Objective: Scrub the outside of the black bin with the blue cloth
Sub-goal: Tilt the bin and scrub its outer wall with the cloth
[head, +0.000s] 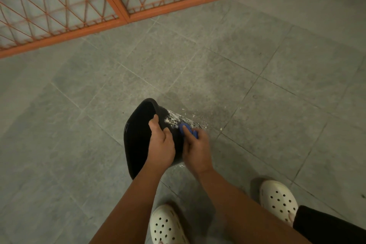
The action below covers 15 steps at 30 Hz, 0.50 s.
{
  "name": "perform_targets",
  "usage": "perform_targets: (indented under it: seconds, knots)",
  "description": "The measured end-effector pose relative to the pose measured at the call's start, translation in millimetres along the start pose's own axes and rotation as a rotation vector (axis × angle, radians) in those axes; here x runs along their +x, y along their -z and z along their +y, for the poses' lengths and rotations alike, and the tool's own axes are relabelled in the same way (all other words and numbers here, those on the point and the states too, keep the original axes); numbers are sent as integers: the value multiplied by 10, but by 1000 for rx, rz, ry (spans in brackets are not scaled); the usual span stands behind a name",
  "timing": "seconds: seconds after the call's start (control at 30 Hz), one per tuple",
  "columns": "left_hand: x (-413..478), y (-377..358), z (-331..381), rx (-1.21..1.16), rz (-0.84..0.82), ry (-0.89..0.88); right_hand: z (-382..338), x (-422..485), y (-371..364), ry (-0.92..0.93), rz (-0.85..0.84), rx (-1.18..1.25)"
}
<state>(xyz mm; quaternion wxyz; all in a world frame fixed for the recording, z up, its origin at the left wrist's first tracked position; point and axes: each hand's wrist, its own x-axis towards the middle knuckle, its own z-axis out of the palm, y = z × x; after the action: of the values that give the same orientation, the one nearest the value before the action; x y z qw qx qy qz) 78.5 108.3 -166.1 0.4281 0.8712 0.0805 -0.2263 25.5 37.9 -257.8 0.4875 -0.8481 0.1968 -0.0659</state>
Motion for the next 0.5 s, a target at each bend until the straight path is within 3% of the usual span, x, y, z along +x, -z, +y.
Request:
perform_targets:
  seconds: [0.1,0.27,0.4,0.5]
  knots:
    - [-46,-100,48,-17,-30,-8,16,-68,26,-158,51,30]
    - [0,-99,64,-66,-33,27,-43,-90,60,5,5,51]
    - [-19,-86,52,-102,-34,10,152,-20,36,-87,111,30]
    - [34,-77,7,-123,-29,13,51,-163,31,-26,107,66]
